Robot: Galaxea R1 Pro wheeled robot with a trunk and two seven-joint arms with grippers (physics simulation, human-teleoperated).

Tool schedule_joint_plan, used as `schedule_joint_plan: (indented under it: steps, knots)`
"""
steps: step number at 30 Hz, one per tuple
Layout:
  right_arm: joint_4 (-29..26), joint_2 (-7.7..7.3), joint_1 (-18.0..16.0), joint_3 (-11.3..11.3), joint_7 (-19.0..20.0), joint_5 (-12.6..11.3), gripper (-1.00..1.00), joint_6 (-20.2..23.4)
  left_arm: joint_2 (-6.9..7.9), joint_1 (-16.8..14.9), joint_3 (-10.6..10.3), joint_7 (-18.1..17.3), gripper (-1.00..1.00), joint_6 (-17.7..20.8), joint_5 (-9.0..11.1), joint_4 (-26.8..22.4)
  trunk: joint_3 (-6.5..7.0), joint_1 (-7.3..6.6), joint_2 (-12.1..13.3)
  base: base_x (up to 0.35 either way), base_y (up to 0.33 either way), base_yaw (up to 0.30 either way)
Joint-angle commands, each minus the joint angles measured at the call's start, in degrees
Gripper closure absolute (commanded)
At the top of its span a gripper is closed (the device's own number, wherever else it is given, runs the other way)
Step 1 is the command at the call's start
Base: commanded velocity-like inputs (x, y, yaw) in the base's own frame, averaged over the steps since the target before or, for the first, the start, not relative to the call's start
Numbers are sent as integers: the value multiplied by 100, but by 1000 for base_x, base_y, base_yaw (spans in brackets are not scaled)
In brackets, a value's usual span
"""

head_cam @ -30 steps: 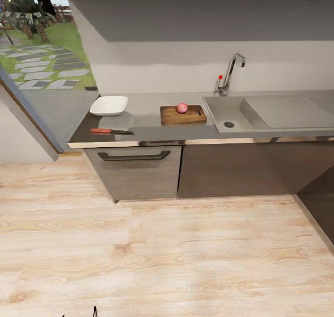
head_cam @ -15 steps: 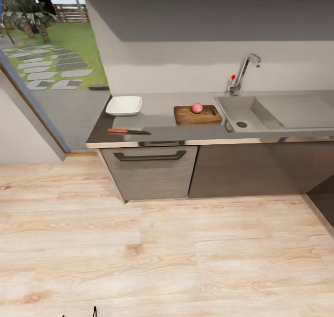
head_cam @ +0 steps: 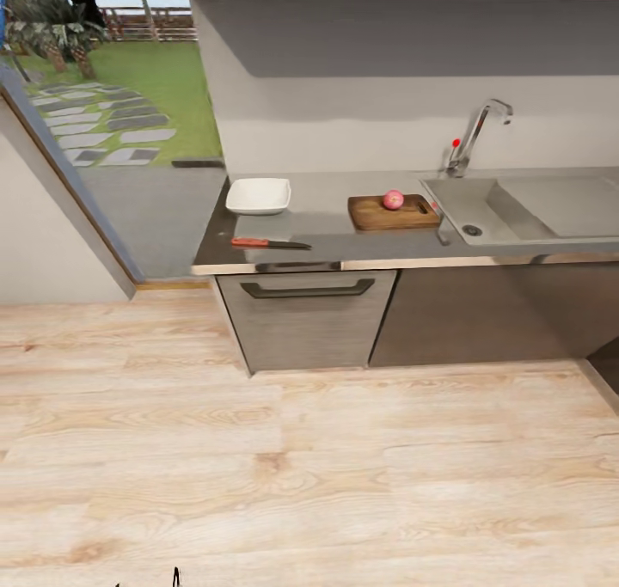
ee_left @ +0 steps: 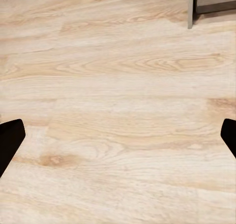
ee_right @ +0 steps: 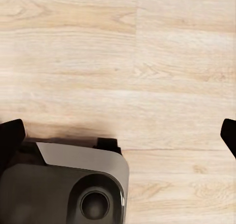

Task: In the kitchen, take the Vidalia onion out of the sink, dice it on the chopping board with the paring knife, put the diced onion into the bowl on the countertop, then place both the paring knife and the chopping board into the sink.

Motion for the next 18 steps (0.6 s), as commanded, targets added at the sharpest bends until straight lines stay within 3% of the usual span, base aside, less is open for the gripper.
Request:
schedule_joint_plan:
  steps: [1, 18]
  knots:
    - [4, 0, -3, 49, -32, -23, -100, -16, -2, -9, -32, 58, -100, -13, -36, 22, -4, 0, -4, 0, 281, 0]
    - [4, 0, -4, 48, -32, -23, -100, -16, -3, -9, -32, 53, -100, -13, -36, 24, -4, 0, -4, 1, 281, 0]
